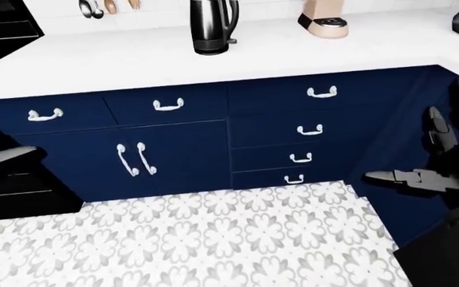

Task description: Close the lid of the electric kettle.

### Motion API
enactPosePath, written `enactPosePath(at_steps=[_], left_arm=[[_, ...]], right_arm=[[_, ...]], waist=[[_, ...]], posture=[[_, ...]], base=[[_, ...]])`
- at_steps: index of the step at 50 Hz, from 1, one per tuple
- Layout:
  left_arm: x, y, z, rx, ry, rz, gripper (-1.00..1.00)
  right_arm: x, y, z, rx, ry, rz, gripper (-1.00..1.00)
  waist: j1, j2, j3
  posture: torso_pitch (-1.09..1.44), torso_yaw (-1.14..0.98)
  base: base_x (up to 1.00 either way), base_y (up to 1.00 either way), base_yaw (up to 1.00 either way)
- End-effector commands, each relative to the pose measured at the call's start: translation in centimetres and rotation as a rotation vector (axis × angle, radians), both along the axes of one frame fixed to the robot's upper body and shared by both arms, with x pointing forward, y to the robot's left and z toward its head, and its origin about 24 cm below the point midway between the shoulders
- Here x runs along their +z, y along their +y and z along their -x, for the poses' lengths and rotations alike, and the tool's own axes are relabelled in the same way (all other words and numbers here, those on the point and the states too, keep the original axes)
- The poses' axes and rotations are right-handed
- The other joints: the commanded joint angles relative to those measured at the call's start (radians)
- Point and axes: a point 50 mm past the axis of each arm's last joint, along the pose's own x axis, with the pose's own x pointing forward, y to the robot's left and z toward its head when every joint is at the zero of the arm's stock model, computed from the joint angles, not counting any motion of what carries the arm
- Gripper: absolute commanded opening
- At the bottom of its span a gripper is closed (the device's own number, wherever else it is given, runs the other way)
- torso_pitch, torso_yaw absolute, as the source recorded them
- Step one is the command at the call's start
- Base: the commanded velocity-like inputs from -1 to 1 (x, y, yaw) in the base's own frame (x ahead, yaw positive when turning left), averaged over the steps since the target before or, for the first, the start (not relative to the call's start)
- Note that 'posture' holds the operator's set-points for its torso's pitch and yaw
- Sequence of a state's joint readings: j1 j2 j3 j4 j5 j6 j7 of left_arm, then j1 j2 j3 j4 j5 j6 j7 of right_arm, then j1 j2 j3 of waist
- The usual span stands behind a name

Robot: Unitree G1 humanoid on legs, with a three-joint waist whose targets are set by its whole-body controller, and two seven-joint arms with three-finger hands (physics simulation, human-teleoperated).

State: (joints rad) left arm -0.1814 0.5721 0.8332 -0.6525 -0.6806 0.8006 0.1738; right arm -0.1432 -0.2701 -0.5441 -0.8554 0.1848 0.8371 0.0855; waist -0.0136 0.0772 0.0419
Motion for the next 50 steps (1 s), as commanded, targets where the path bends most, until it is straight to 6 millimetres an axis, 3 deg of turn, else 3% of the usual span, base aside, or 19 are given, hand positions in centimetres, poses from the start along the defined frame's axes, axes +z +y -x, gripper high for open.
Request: enactPosePath(at_steps=[1, 2, 3, 10, 13, 15, 19, 22, 24, 26, 27, 29, 36, 39, 41, 43, 46, 49, 50], left_arm=[[0.95, 0.08, 0.43, 0.018, -0.045, -0.027, 1.00], [0.93, 0.07, 0.42, 0.018, -0.045, -0.027, 1.00], [0.98, 0.07, 0.48, 0.018, -0.045, -0.028, 1.00], [0.93, 0.12, 0.47, 0.019, -0.044, -0.028, 1.00], [0.94, 0.11, 0.47, 0.018, -0.044, -0.027, 1.00], [0.77, 0.11, 0.38, 0.018, -0.041, -0.028, 1.00], [0.86, 0.07, 0.39, 0.015, -0.043, -0.029, 1.00], [0.82, 0.11, 0.38, 0.016, -0.042, -0.030, 1.00], [0.83, 0.10, 0.32, 0.015, -0.043, -0.030, 1.00], [0.80, 0.14, 0.34, 0.016, -0.043, -0.030, 1.00], [0.83, 0.15, 0.36, 0.017, -0.044, -0.029, 1.00], [0.84, 0.12, 0.41, 0.016, -0.043, -0.030, 1.00], [0.79, 0.12, 0.40, 0.016, -0.041, -0.030, 1.00], [0.78, 0.11, 0.41, 0.016, -0.040, -0.031, 1.00], [0.81, 0.12, 0.37, 0.017, -0.042, -0.030, 1.00], [0.85, 0.14, 0.37, 0.017, -0.043, -0.030, 1.00], [0.73, 0.11, 0.29, 0.016, -0.041, -0.030, 1.00], [0.67, 0.17, 0.24, 0.017, -0.042, -0.029, 1.00], [0.56, 0.16, 0.20, 0.016, -0.040, -0.030, 1.00]], right_arm=[[0.92, 0.42, 0.27, 0.014, -0.058, 0.029, 1.00], [0.90, 0.44, 0.27, 0.015, -0.058, 0.029, 1.00], [0.91, 0.43, 0.26, 0.015, -0.058, 0.029, 1.00], [0.86, 0.51, 0.25, 0.016, -0.057, 0.028, 1.00], [0.81, 0.51, 0.23, 0.016, -0.057, 0.028, 1.00], [0.79, 0.51, 0.19, 0.017, -0.057, 0.029, 1.00], [0.75, 0.49, 0.18, 0.016, -0.056, 0.029, 1.00], [0.80, 0.50, 0.17, 0.016, -0.056, 0.028, 1.00], [0.72, 0.50, 0.13, 0.016, -0.055, 0.028, 1.00], [0.70, 0.51, 0.11, 0.016, -0.056, 0.028, 1.00], [0.67, 0.52, 0.11, 0.016, -0.055, 0.029, 1.00], [0.77, 0.61, 0.12, 0.018, -0.056, 0.029, 1.00], [0.77, 0.67, 0.11, 0.018, -0.055, 0.029, 1.00], [0.68, 0.65, 0.05, 0.018, -0.054, 0.029, 1.00], [0.70, 0.64, 0.09, 0.017, -0.054, 0.028, 1.00], [0.71, 0.65, 0.09, 0.018, -0.054, 0.029, 1.00], [0.63, 0.63, 0.06, 0.018, -0.054, 0.029, 1.00], [0.61, 0.66, 0.03, 0.018, -0.055, 0.031, 1.00], [0.65, 0.68, 0.04, 0.021, -0.060, 0.021, 1.00]], waist=[[0.004, 0.039, -0.026], [0.010, -0.002, -0.016], [0.009, 0.007, -0.009], [0.009, -0.067, 0.000], [0.007, -0.122, -0.007], [-0.003, -0.102, -0.010], [0.006, -0.109, -0.022], [0.006, -0.077, -0.006], [0.002, -0.040, -0.005], [0.004, 0.042, -0.027], [0.010, 0.002, -0.016], [0.011, 0.001, -0.009], [0.008, -0.072, -0.003], [0.007, -0.128, -0.010], [-0.002, -0.105, -0.009], [0.004, -0.114, -0.017], [0.007, -0.096, -0.016], [0.004, -0.058, -0.002], [-0.005, -0.017, -0.003]], posture=[[0.00, 0.00], [0.00, 0.00], [0.00, 0.00], [0.00, 0.00], [0.00, 0.00], [0.00, 0.00], [0.00, 0.00], [0.00, 0.00], [0.00, 0.00], [0.00, 0.00], [0.00, 0.00], [0.00, 0.00], [0.00, 0.00], [0.00, 0.00], [0.00, 0.00], [0.00, 0.00], [0.00, 0.00], [0.00, 0.00], [0.00, 0.00]], base=[[0.00, 0.30, 0.00], [0.00, 0.30, 0.00], [0.00, 0.30, 0.00], [0.00, 0.30, 0.00], [0.00, 0.29, 0.00], [0.00, 0.29, 0.00], [0.00, 0.29, 0.00], [0.00, 0.29, 0.00], [0.00, 0.29, 0.00], [0.00, 0.29, 0.00], [0.00, 0.29, 0.00], [0.00, 0.29, 0.00], [0.00, 0.29, 0.00], [0.00, 0.30, 0.00], [0.00, 0.29, 0.00], [0.00, 0.29, 0.00], [0.00, 0.29, 0.00], [0.00, 0.21, 0.00], [0.00, 0.00, 0.00]])
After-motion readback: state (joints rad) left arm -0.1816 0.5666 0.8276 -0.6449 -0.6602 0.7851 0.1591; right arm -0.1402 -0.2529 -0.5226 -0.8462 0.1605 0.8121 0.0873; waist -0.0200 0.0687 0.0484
